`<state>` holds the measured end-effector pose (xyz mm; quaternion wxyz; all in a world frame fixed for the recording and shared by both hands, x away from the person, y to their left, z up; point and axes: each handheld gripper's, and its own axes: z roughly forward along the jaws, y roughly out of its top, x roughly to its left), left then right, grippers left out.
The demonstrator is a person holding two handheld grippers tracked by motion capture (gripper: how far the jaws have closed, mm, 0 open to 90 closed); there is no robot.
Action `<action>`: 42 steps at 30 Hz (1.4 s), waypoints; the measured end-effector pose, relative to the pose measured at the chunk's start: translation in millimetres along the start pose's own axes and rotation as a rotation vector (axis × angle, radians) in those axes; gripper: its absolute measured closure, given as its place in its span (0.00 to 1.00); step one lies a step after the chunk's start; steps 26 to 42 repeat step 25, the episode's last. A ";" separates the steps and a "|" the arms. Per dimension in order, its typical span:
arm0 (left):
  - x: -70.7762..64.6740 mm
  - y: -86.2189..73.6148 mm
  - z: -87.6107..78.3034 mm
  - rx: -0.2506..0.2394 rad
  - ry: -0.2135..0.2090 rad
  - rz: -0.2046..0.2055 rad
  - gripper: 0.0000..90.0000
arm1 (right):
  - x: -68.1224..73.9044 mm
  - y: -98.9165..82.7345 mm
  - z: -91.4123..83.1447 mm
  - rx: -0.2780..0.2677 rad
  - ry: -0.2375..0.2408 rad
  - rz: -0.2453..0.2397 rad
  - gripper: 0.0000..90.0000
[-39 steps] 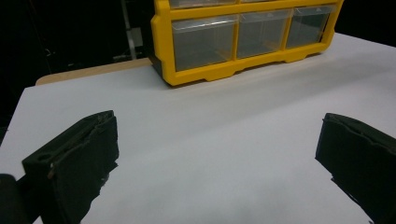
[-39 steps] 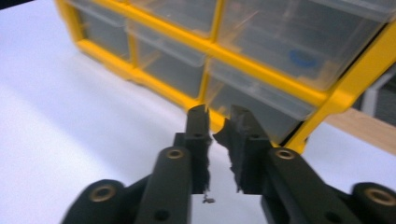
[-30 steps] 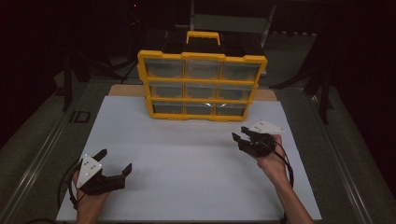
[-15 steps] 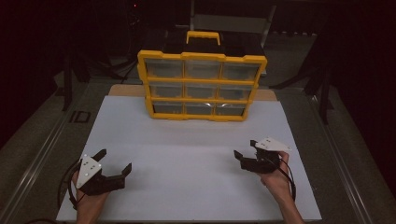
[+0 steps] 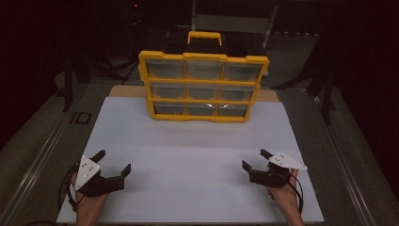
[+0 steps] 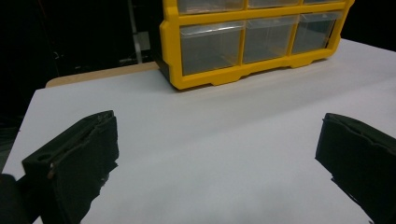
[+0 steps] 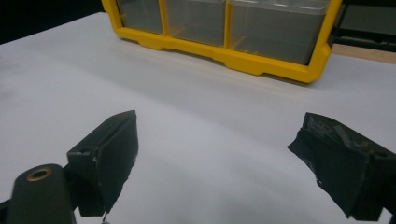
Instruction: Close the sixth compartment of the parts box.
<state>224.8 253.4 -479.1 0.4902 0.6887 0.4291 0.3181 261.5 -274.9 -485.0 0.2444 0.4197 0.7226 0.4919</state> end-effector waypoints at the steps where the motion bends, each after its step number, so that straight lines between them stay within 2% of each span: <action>1: 0.4 -0.2 -0.1 -0.002 0.002 -0.003 0.00 | -0.5 -1.2 -0.7 -0.004 -0.001 0.004 0.14; 7: 3.6 -1.1 -0.4 -0.006 0.010 -0.008 0.00 | -3.4 -9.0 -9.7 -0.070 -0.018 0.019 0.13; 9: 4.3 -1.2 -0.3 -0.004 0.014 -0.008 0.00 | -3.7 -10.7 -13.5 -0.077 -0.040 0.009 0.13; 17: 4.9 -1.6 0.1 -0.004 0.010 -0.006 0.00 | -7.6 -12.7 -20.4 -0.132 -0.063 0.041 0.13; 24: 2.8 -2.3 3.2 0.008 -0.002 -0.003 0.00 | -7.8 -13.8 -19.5 -0.133 -0.060 0.032 0.13; 42: 2.3 -2.5 4.2 0.011 0.000 -0.001 0.00 | -7.5 -14.0 -18.5 -0.132 -0.058 0.027 0.13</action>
